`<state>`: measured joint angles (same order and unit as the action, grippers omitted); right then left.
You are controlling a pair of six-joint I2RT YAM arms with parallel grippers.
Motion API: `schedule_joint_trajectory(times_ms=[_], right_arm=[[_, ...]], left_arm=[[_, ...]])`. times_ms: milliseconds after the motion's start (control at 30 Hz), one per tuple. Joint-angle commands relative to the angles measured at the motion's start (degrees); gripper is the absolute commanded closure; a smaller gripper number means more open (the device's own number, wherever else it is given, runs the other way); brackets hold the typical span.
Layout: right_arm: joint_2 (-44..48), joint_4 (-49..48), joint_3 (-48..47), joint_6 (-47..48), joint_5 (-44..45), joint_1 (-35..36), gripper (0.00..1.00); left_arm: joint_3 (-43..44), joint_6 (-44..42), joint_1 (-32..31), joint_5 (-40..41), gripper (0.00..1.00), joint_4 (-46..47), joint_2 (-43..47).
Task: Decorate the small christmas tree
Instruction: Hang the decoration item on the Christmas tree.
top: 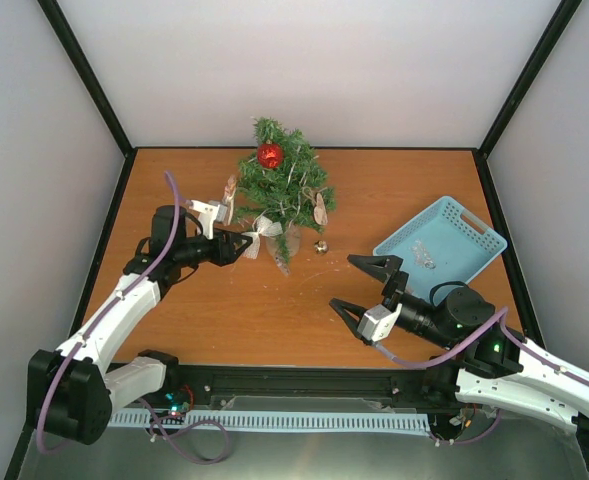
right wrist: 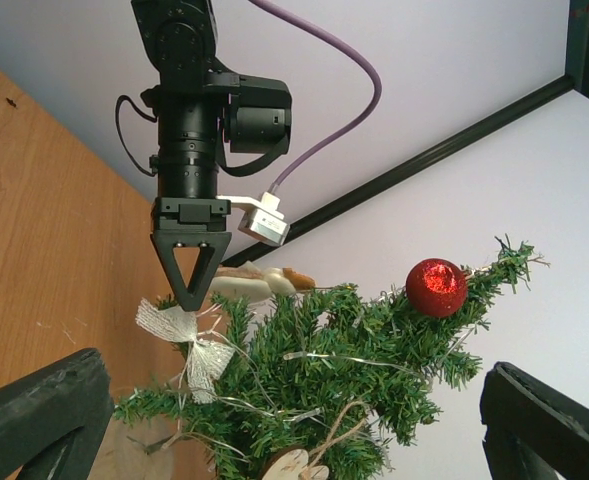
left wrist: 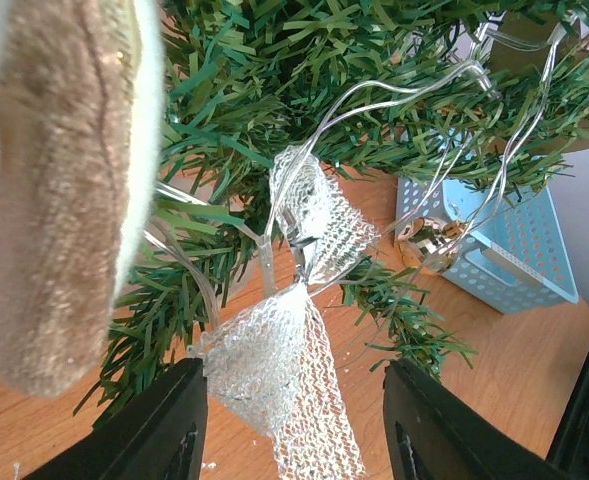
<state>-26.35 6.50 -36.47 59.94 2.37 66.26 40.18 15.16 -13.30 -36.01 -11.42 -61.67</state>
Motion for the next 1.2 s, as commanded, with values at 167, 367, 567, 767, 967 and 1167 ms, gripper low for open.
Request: schedule_joint_trajectory(times_ms=[167, 367, 567, 767, 967, 1167], right_arm=[[0.24, -0.39, -0.89, -0.53, -0.27, 0.45, 0.0], [0.24, -0.08, -1.0, -0.61, -0.24, 0.45, 0.0], [0.16, -0.17, -1.0, -0.53, -0.22, 0.45, 0.0], [-0.25, -0.39, -0.8, -0.45, -0.1, 0.44, 0.0], [-0.24, -0.33, -0.9, -0.28, -0.07, 0.43, 0.0], [0.15, -0.27, -0.89, -0.32, -0.19, 0.45, 0.0]], left_arm=[[0.63, 0.85, -0.41, 1.94, 0.51, -1.83, 3.22], [-0.9, 2.85, -0.42, 1.96, 0.52, -1.54, 2.72], [-1.61, 4.96, -0.41, 0.31, 0.56, 1.01, 0.99], [-2.65, 7.25, -0.5, -1.87, 0.61, 6.73, 1.4], [-1.46, 5.38, -0.66, -2.02, 0.67, 6.96, -0.18], [-0.28, 3.03, -0.97, -0.36, 0.8, 6.51, -1.06]])
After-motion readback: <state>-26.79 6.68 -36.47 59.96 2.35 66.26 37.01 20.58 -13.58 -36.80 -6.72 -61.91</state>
